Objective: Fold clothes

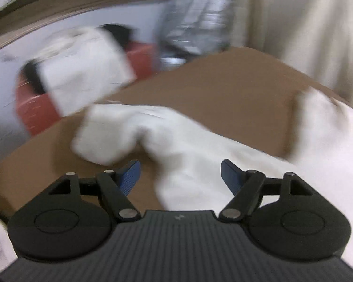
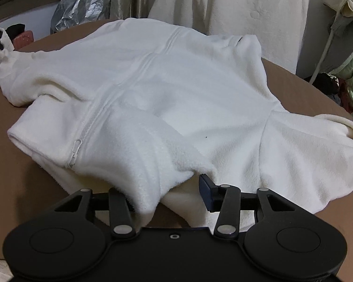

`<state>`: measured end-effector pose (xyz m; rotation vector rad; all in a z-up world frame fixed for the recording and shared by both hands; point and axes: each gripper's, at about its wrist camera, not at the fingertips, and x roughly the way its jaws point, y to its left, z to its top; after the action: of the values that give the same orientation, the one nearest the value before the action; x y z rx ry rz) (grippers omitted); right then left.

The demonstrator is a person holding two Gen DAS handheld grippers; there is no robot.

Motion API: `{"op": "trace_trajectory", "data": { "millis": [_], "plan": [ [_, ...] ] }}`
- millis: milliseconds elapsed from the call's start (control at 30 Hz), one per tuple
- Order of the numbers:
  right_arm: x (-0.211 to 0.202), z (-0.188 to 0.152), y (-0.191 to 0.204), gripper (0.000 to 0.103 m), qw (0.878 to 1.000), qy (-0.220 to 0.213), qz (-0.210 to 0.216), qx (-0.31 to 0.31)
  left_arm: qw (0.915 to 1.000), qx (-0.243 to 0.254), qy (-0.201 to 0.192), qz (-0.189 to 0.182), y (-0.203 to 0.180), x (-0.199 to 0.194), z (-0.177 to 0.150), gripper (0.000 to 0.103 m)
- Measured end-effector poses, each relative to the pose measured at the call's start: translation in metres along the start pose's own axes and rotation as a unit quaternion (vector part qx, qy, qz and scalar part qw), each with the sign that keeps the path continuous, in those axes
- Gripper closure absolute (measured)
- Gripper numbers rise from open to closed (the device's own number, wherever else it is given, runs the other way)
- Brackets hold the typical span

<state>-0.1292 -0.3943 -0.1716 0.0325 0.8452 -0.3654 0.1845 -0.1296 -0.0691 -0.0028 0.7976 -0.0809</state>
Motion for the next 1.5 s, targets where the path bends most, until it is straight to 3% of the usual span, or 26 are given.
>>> {"op": "trace_trajectory", "data": {
  "millis": [100, 167, 233, 267, 333, 367, 467, 600, 667, 800, 900, 967, 1000, 1067, 1100, 1167, 1200, 1300, 1333, 1400, 1433, 1467, 1500],
  "plan": [
    [-0.004, -0.005, 0.003, 0.049, 1.000, -0.001, -0.005, 0.003, 0.9917, 0.100, 0.027, -0.077, -0.058, -0.027, -0.055, 0.028],
    [-0.005, -0.010, 0.005, 0.047, 1.000, -0.002, -0.010, 0.003, 0.9724, 0.171, 0.076, -0.140, -0.092, -0.040, -0.103, 0.028],
    [-0.007, -0.017, 0.009, 0.045, 1.000, -0.008, -0.018, 0.001, 0.9460, 0.215, 0.136, -0.200, -0.117, -0.048, -0.142, 0.028],
    [-0.008, -0.021, 0.010, 0.044, 1.000, -0.012, -0.023, 0.001, 0.9370, 0.223, 0.153, -0.221, -0.124, -0.052, -0.153, 0.028],
    [-0.012, -0.026, 0.014, 0.033, 0.999, -0.012, -0.045, 0.007, 0.9286, 0.237, 0.157, -0.238, -0.136, -0.060, -0.168, 0.028],
    [-0.014, -0.027, 0.014, 0.032, 0.998, -0.012, -0.052, 0.014, 0.9276, 0.246, 0.151, -0.238, -0.142, -0.063, -0.173, 0.028],
    [-0.017, -0.029, 0.011, 0.031, 0.998, -0.010, -0.047, 0.043, 0.9376, 0.266, 0.096, -0.202, -0.152, -0.064, -0.175, 0.028],
    [-0.017, -0.033, 0.003, 0.031, 0.996, -0.003, -0.022, 0.092, 0.9385, 0.236, 0.104, -0.229, -0.164, -0.063, -0.182, 0.028],
    [-0.020, -0.038, -0.001, 0.031, 0.993, 0.000, -0.001, 0.121, 0.9365, 0.227, 0.112, -0.243, -0.166, -0.056, -0.187, 0.028],
    [-0.021, -0.044, -0.004, 0.031, 0.989, 0.001, 0.020, 0.150, 0.9340, 0.276, 0.055, -0.220, -0.177, -0.047, -0.189, 0.024],
    [-0.016, -0.043, -0.003, 0.031, 0.989, 0.006, 0.021, 0.148, 0.9274, 0.321, 0.013, -0.191, -0.185, -0.045, -0.189, 0.004],
    [-0.014, -0.043, -0.003, 0.032, 0.989, 0.008, 0.022, 0.147, 0.9204, 0.349, -0.020, -0.175, -0.187, -0.050, -0.193, 0.002],
    [-0.012, -0.042, -0.002, 0.032, 0.989, 0.010, 0.022, 0.147, 0.9205, 0.348, -0.023, -0.177, -0.186, -0.051, -0.192, 0.005],
    [-0.010, -0.041, -0.002, 0.032, 0.989, 0.013, 0.023, 0.146, 0.9252, 0.330, -0.012, -0.188, -0.183, -0.050, -0.188, 0.027],
    [-0.008, -0.041, -0.002, 0.032, 0.989, 0.014, 0.024, 0.145, 0.9270, 0.323, -0.009, -0.190, -0.182, -0.051, -0.186, 0.049],
    [-0.007, -0.043, -0.003, 0.060, 0.989, 0.003, 0.049, 0.141, 0.9283, 0.323, -0.022, -0.183, -0.183, -0.063, -0.182, 0.080],
    [-0.007, -0.043, -0.003, 0.096, 0.987, -0.008, 0.097, 0.126, 0.9265, 0.331, -0.050, -0.172, -0.185, -0.076, -0.180, 0.093],
    [-0.039, -0.032, -0.010, 0.096, 0.981, -0.064, 0.147, 0.108, 0.9197, 0.320, -0.164, -0.157, -0.167, -0.137, -0.161, 0.096],
    [-0.053, -0.027, -0.015, 0.096, 0.977, -0.081, 0.165, 0.113, 0.9198, 0.307, -0.181, -0.164, -0.154, -0.159, -0.155, 0.096],
    [-0.082, -0.019, -0.030, 0.096, 0.961, -0.101, 0.222, 0.128, 0.9301, 0.276, -0.147, -0.192, -0.131, -0.183, -0.149, 0.095],
    [-0.090, -0.019, -0.034, 0.096, 0.957, -0.099, 0.243, 0.128, 0.9360, 0.268, -0.105, -0.203, -0.124, -0.181, -0.156, 0.091],
    [-0.092, -0.022, -0.036, 0.096, 0.954, -0.086, 0.257, 0.127, 0.9389, 0.272, -0.060, -0.202, -0.121, -0.170, -0.169, 0.090],
    [-0.087, -0.031, -0.032, 0.096, 0.961, -0.070, 0.242, 0.116, 0.9399, 0.276, -0.015, -0.200, -0.118, -0.159, -0.182, 0.083]
  ]
}}
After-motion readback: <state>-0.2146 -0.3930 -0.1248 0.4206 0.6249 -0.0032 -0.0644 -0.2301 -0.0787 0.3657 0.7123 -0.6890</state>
